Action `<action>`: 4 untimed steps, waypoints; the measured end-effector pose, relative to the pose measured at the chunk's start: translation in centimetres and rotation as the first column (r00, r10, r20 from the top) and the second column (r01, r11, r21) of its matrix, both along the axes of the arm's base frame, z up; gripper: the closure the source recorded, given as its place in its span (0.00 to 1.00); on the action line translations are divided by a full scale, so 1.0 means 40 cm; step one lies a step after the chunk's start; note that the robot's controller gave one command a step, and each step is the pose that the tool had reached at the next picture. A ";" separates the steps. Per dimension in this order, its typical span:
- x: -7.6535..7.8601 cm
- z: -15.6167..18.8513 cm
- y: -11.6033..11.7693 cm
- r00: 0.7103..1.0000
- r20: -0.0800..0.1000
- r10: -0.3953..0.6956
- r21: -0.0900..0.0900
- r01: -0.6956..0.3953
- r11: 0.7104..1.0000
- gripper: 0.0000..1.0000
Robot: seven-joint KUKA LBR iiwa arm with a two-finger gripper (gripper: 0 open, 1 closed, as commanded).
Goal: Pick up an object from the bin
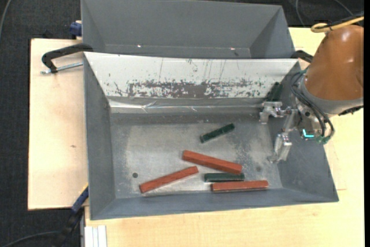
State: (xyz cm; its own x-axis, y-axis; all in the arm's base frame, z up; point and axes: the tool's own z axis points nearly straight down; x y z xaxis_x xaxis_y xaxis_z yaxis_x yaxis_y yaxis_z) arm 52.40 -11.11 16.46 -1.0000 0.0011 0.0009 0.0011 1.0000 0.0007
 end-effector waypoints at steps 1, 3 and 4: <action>0.039 -0.240 0.182 0.992 0.000 0.128 0.003 -0.128 0.992 0.00; -0.076 -0.129 0.406 0.997 -0.001 0.081 0.001 -0.081 0.997 0.00; -0.079 -0.240 0.296 1.000 -0.004 0.019 -0.001 -0.019 1.000 0.00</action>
Offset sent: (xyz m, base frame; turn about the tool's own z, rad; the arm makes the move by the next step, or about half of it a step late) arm 0.0148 0.0690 -0.0946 -0.1235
